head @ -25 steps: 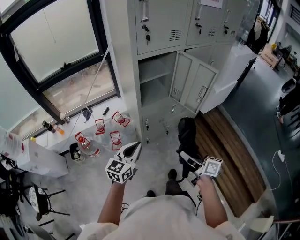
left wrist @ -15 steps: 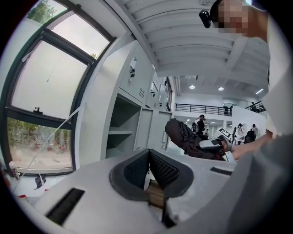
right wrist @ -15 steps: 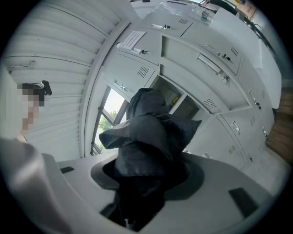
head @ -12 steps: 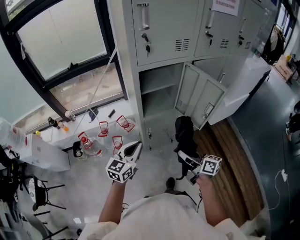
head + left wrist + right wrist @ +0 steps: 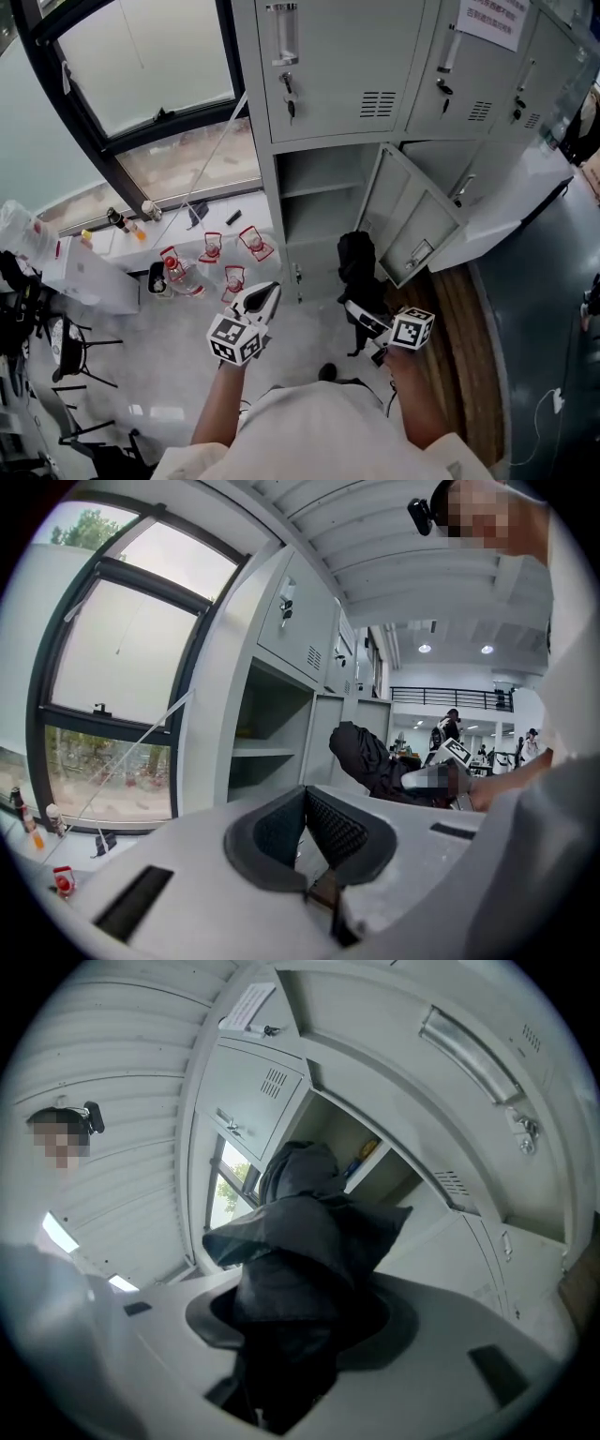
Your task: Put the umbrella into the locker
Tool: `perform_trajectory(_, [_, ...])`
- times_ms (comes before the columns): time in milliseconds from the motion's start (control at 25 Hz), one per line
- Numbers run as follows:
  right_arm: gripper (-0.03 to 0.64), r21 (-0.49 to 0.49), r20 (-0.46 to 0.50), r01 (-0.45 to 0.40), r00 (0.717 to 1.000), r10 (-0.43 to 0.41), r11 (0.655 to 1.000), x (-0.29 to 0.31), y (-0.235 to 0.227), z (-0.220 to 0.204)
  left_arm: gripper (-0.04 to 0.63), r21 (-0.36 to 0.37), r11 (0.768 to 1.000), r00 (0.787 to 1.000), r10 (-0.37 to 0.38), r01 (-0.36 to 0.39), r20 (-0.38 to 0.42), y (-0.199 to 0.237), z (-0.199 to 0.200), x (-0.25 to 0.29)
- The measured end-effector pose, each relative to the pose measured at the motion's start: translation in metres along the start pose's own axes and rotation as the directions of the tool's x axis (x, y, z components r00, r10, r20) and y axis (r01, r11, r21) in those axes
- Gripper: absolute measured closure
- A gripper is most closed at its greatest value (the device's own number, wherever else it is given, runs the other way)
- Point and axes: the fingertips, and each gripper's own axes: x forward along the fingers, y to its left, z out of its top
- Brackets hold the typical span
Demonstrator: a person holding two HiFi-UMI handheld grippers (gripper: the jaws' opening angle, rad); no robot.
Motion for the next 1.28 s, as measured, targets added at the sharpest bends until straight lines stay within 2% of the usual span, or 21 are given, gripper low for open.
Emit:
perform_trajectory(200, [0.383,-0.016,-0.079,-0.047,0.996,0.046,0.999,0.011,-0.022,0.007,0.591,-0.006,0.998,0.998,0.061,-0.061,0.007,-0.007,0.0,0.02])
perform_trajectory(360, [0.383,-0.027,-0.134,-0.052,0.99,0.048,0.998,0.025,-0.039,0.003,0.591,-0.005,0.995,0.995,0.097,-0.097,-0.002,-0.01,-0.002,0.026])
perform_trajectory(600, [0.388,-0.112,-0.199,0.015,0.979,-0.038,0.994,0.055,-0.071,0.004,0.591,-0.011,0.992,0.992,0.128,-0.129,-0.015,0.001,-0.001,0.036])
perform_trajectory(840, [0.39,-0.202,-0.233,0.113,0.959,-0.16,0.973,0.086,-0.105,0.005,0.591,-0.014,0.994,0.993,0.112,-0.113,-0.023,0.025,-0.002,0.053])
perform_trajectory(1000, [0.39,-0.295,-0.249,0.191,0.93,-0.268,0.936,0.107,-0.125,0.01,0.591,-0.013,0.997,0.997,0.079,-0.079,-0.026,0.044,0.002,0.068])
perform_trajectory(1120, [0.391,-0.406,-0.257,0.234,0.898,-0.356,0.883,0.123,-0.143,0.016,0.591,-0.008,0.999,0.999,0.049,-0.049,-0.012,0.054,0.012,0.081])
perform_trajectory(1280, [0.391,-0.504,-0.272,0.282,0.846,-0.459,0.817,0.145,-0.172,0.021,0.591,-0.008,1.0,1.0,0.023,-0.023,-0.012,0.066,0.014,0.09])
